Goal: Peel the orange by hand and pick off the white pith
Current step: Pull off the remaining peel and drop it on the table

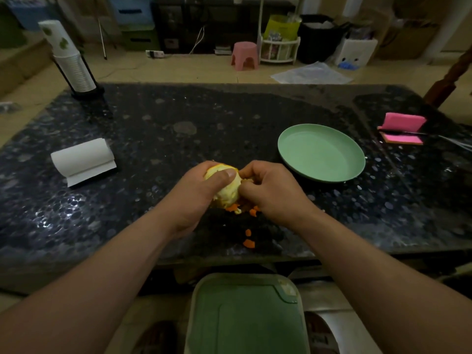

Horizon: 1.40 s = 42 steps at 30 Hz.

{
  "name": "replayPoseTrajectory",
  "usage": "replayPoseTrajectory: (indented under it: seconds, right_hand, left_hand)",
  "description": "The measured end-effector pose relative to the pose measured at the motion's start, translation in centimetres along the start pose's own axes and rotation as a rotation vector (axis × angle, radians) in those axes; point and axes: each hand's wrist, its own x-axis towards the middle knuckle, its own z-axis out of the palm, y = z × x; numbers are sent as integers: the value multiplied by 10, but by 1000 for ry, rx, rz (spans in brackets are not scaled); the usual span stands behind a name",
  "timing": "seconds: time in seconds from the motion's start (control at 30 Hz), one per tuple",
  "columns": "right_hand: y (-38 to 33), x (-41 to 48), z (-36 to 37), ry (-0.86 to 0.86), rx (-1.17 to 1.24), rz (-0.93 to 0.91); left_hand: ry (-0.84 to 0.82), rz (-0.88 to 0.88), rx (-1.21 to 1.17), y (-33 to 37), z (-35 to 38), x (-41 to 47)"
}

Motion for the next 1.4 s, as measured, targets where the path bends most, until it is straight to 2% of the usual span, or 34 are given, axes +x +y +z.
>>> replayPoseTrajectory:
  seconds: [0.17,0.37,0.43,0.6,0.7,0.87,1.1,1.2,1.4]
  right_hand:
    - [3,6,3,19,-31,-2]
    - [6,12,-6,81,85,42]
    - [11,15,-5,60,99,64]
    - [24,21,0,80,-215,-53]
    - [18,19,1,69,-262,-77]
    - [8,11,5,10,-131,-137]
    - [5,1,5,64,-294,-238]
    - [4,0,7,101,-435,-304]
    - [1,-1,12,159,-339,-358]
  left_hand:
    - [-37,-85,-189,-1,-1,-1]
    - [-125,-238,-506,6,-4,-8]
    - [-104,-285,-589,8,-3,-8]
    - [16,-362,-703,10,-7,-3]
    - [46,-404,-701,6,-12,-2]
    - [85,-414,-650,7,-7,-3]
    - [89,-376,-576,11,-1,-5]
    - [87,-348,-545,12,2,-5]
    - [113,-288,-502,15,9,-7]
